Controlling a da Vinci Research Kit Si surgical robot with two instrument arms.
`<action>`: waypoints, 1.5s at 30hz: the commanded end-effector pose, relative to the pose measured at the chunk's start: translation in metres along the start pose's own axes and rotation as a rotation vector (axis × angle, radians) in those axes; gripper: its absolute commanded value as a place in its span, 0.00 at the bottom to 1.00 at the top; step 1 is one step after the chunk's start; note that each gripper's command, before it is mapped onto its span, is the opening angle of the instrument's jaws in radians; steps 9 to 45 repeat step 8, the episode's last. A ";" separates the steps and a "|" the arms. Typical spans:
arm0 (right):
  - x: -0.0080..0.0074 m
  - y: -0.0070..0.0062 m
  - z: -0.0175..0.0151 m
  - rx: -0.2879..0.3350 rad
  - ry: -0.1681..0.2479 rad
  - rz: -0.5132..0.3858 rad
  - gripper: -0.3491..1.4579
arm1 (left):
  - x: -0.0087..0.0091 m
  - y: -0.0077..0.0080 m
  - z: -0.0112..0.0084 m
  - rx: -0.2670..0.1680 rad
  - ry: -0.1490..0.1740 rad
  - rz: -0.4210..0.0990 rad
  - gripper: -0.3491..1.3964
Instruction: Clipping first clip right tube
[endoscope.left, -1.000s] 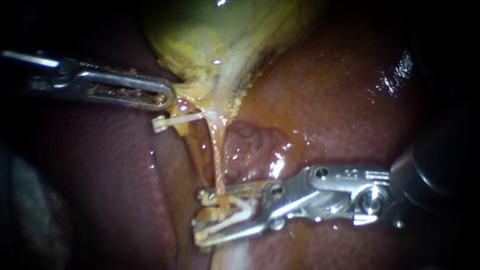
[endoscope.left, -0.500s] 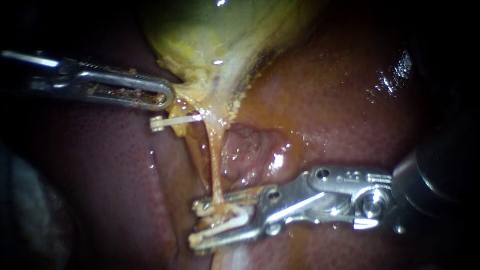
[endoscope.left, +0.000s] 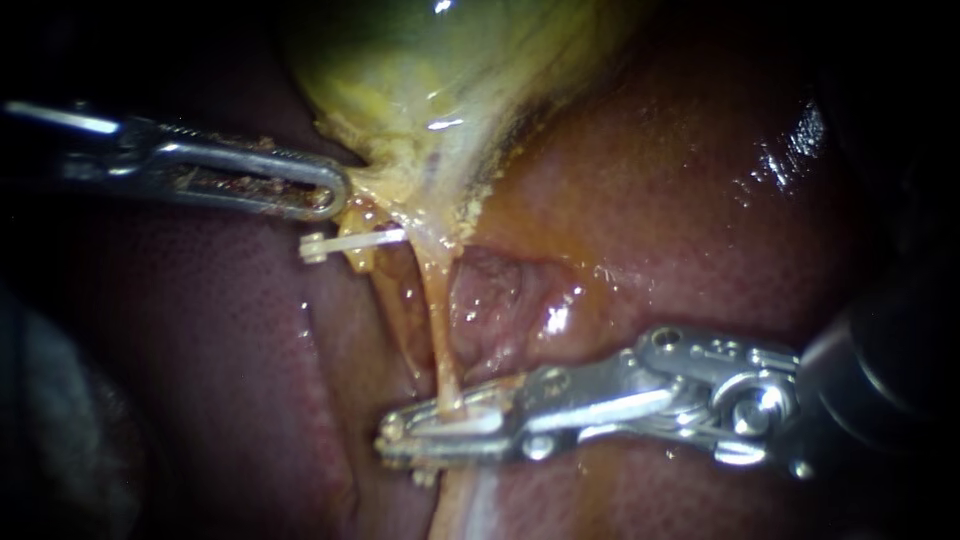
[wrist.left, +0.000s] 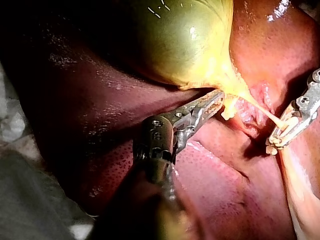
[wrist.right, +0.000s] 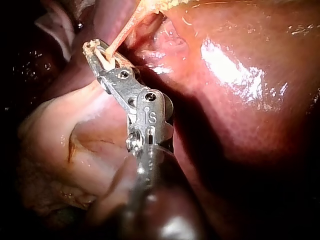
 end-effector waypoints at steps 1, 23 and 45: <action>0.0000 0.0000 0.0000 -0.001 0.000 -0.001 0.00 | 0.0000 0.0000 0.0000 0.000 0.000 0.000 0.00; -0.0002 0.0002 0.0001 -0.002 -0.001 0.003 0.00 | 0.0000 0.0000 0.0001 0.001 0.000 0.000 0.00; -0.0002 0.0002 0.0001 -0.002 -0.001 0.003 0.00 | 0.0000 0.0000 0.0001 0.001 0.000 0.000 0.00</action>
